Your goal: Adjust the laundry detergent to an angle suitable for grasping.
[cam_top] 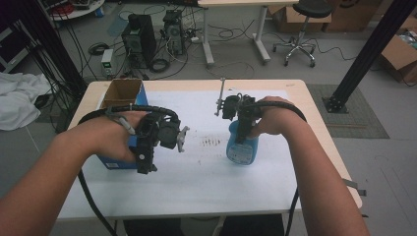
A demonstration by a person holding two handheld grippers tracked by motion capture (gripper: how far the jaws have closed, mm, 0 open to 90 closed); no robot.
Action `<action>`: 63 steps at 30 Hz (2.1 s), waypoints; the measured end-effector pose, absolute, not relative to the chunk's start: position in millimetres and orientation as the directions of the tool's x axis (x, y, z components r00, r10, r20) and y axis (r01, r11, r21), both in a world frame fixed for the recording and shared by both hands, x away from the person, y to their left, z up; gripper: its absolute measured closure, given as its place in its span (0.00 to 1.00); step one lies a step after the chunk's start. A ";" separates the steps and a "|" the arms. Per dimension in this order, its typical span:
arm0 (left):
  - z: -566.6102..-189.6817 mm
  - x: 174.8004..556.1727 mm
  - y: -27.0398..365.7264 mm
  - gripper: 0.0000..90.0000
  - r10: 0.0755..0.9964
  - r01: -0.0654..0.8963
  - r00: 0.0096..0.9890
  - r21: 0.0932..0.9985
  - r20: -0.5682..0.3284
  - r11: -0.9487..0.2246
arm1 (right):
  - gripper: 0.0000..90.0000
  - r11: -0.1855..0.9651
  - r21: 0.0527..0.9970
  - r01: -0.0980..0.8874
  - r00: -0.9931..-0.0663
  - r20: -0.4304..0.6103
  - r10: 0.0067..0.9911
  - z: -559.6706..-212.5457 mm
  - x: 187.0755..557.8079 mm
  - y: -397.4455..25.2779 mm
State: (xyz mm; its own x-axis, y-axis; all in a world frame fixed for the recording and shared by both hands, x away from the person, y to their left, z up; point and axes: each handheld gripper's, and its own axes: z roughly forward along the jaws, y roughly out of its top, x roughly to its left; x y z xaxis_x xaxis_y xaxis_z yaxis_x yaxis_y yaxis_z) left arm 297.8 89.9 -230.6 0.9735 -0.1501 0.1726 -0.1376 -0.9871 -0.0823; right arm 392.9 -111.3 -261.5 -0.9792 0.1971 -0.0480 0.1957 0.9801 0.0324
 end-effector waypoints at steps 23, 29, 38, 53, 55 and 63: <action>-234.3 299.4 90.2 0.00 -0.150 -0.136 0.975 -0.093 0.166 -0.986 | 0.42 0.986 0.056 0.159 -0.984 -0.070 0.163 -278.4 400.2 -104.0; -235.2 299.4 89.1 0.00 -0.145 -0.133 0.976 -0.084 0.164 -0.988 | 0.42 0.982 0.062 0.176 -0.982 -0.061 0.179 -285.5 401.4 -103.9; -237.5 300.8 88.3 0.00 -0.147 -0.134 0.976 -0.086 0.162 -0.987 | 0.42 0.976 0.065 0.207 -0.976 -0.060 0.211 -294.9 402.0 -106.5; -236.3 301.3 85.3 0.00 -0.154 -0.142 0.973 -0.077 0.171 -0.987 | 0.42 0.964 0.115 0.241 -0.966 -0.066 0.249 -295.5 398.2 -112.9; -236.0 301.4 85.7 0.00 -0.153 -0.141 0.973 -0.078 0.170 -0.987 | 0.42 0.961 0.113 0.251 -0.964 -0.065 0.260 -295.3 399.1 -113.2; -236.3 301.3 85.8 0.00 -0.154 -0.143 0.973 -0.075 0.171 -0.987 | 0.39 0.953 0.119 0.279 -0.958 -0.035 0.285 -294.0 400.8 -114.1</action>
State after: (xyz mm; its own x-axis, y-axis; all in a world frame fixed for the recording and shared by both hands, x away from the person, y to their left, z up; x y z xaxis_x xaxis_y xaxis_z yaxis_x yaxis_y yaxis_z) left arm 301.3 85.8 -236.3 0.9732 -0.1536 0.1710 -0.1427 -0.9869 -0.0746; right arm 400.8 -114.1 -294.0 -0.9579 0.2849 -0.0349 0.2790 0.9529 0.1186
